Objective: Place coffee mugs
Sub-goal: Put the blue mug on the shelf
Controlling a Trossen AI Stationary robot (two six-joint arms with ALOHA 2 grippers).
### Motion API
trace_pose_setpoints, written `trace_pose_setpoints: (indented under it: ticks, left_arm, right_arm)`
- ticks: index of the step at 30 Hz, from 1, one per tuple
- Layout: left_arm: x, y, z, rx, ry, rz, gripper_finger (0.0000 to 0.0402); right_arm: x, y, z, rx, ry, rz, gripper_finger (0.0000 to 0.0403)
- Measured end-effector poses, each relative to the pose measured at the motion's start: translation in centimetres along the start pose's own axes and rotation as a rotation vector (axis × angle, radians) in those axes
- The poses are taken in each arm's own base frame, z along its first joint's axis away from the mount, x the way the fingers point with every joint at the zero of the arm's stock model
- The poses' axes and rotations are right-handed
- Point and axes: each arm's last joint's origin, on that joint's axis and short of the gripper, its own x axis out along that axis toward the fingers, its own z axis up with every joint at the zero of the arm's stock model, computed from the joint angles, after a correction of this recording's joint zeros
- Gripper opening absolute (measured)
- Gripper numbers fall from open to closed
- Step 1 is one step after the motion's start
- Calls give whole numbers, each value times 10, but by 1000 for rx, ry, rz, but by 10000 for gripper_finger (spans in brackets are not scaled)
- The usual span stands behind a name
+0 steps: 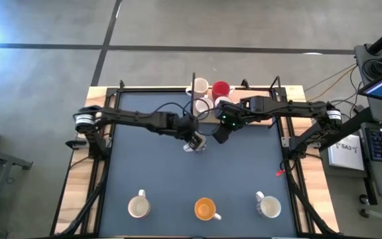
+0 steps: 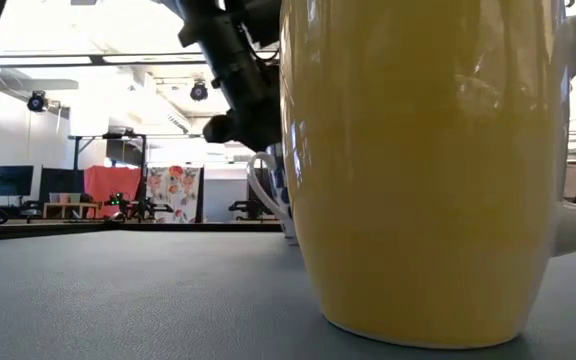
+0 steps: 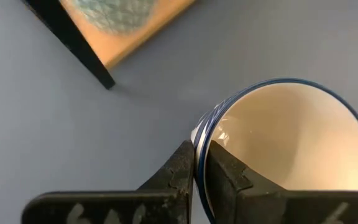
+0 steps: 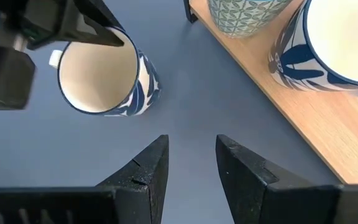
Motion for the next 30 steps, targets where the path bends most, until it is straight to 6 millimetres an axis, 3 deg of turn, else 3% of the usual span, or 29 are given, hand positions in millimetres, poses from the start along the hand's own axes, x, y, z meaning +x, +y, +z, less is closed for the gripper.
trace_pose_setpoints:
  ticks: [6, 15, 19, 24, 30]
  left_arm:
    - [4, -7, -7, 14, 31, 4, 23]
    - [-2, -7, -10, 36, 68, -27, 76]
    - [-22, -9, -15, 61, 79, -43, 90]
    - [-62, -8, -21, 92, -16, -51, 93]
    - [-111, 1, -35, 115, -79, -112, 93]
  right_arm:
    - [0, -1, -4, -3, 35, -23, 122]
    - [1, 1, -4, -7, 25, -13, 125]
    - [4, 3, -2, -5, -8, 10, 125]
    - [17, 7, 1, -9, -70, 82, 129]
    - [35, 9, 1, -154, -130, 138, 135]
